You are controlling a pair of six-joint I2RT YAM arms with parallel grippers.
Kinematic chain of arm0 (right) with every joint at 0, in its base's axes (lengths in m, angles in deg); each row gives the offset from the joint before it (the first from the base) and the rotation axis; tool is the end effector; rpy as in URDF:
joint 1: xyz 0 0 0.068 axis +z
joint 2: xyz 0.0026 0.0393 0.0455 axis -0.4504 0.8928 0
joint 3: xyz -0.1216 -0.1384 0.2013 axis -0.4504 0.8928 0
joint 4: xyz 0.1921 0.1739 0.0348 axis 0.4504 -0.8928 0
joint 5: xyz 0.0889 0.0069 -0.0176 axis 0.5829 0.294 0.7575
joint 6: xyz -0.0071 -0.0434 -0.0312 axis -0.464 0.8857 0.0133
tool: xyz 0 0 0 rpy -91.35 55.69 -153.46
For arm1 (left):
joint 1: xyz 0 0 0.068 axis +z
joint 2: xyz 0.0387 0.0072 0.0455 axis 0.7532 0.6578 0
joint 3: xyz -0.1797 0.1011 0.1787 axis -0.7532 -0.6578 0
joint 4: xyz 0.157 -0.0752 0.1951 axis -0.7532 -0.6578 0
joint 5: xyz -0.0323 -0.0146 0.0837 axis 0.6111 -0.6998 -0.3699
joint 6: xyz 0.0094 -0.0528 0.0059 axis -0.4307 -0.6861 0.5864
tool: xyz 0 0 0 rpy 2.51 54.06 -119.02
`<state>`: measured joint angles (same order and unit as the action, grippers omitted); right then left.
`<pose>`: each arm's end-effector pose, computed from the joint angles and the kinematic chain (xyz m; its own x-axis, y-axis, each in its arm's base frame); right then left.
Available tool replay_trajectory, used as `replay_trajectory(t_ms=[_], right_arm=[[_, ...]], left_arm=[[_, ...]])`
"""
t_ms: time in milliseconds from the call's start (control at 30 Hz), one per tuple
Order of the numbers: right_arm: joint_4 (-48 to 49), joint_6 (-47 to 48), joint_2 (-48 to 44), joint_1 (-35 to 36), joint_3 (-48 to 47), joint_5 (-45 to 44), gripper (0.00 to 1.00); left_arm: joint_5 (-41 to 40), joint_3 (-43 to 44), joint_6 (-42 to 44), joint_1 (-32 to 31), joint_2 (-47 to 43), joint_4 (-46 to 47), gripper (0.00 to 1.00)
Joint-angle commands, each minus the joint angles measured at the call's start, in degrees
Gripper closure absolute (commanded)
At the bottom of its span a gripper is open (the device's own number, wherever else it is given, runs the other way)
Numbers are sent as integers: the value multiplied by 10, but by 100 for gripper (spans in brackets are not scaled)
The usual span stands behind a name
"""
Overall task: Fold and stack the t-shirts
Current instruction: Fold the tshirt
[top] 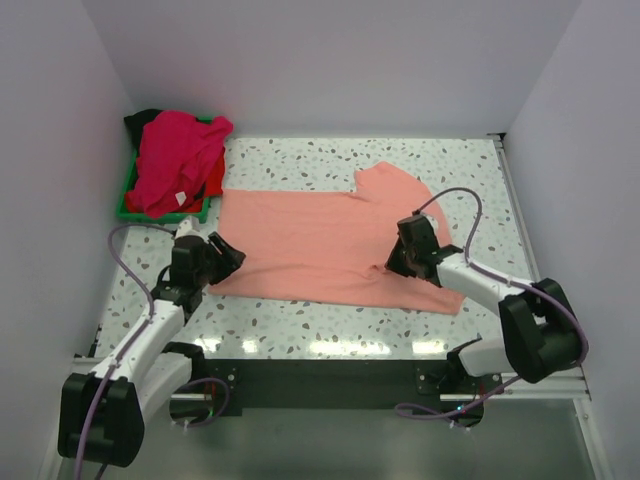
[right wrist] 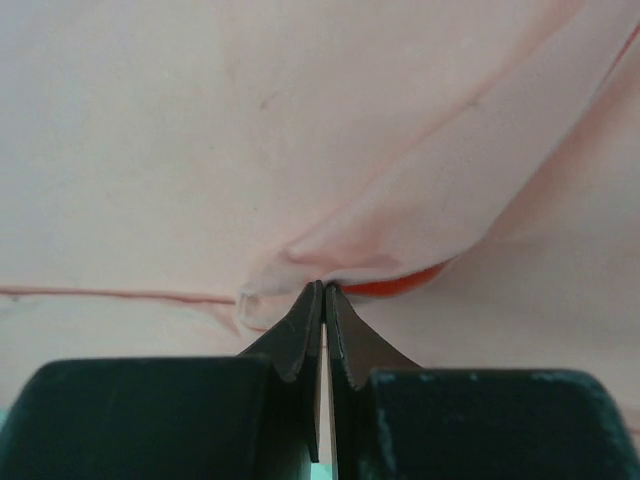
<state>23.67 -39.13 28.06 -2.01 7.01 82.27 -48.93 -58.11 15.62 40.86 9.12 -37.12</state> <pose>0.2336 0.1033 0.1701 -0.7535 0.4338 -0.4940 0.2655 0.8882 0.3750 0.1848 -0.0273 0.1843 -0.5277 -0.6443 -0.5535 -0.2982 0.7507 -0.5895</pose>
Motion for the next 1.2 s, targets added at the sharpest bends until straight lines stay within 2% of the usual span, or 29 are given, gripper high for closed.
replay_trajectory(t_ms=[0,333,367,433,467,533,633,700,733,833,933,1167], right_arm=[[32,18,30,4,-54,-18,98],[47,53,126,5,-141,-8,100],[47,61,135,4,-151,-8,98],[46,67,141,3,-160,-9,89],[44,73,142,3,-164,-7,76],[35,82,138,1,-178,-16,60],[7,106,125,-9,-214,-34,48],[-17,119,126,-22,-250,-33,46],[-26,129,130,-42,-265,-28,46],[-48,140,153,-92,-321,15,46],[-63,154,186,-121,-371,42,46],[-75,174,261,-137,-468,50,47]], left_arm=[[-4,14,15,-3,7,35,41],[-4,21,15,-3,46,49,41],[-4,25,15,-3,51,49,41],[-10,29,13,-3,62,49,40],[-11,35,8,-3,66,69,39],[-18,49,5,-3,79,71,36],[-47,108,6,-3,119,58,34],[-78,175,16,-3,169,34,34],[-86,224,22,-3,189,27,34],[-121,297,33,-3,278,4,35],[-146,423,50,-3,372,-29,36],[-224,598,70,-3,572,-97,44]])
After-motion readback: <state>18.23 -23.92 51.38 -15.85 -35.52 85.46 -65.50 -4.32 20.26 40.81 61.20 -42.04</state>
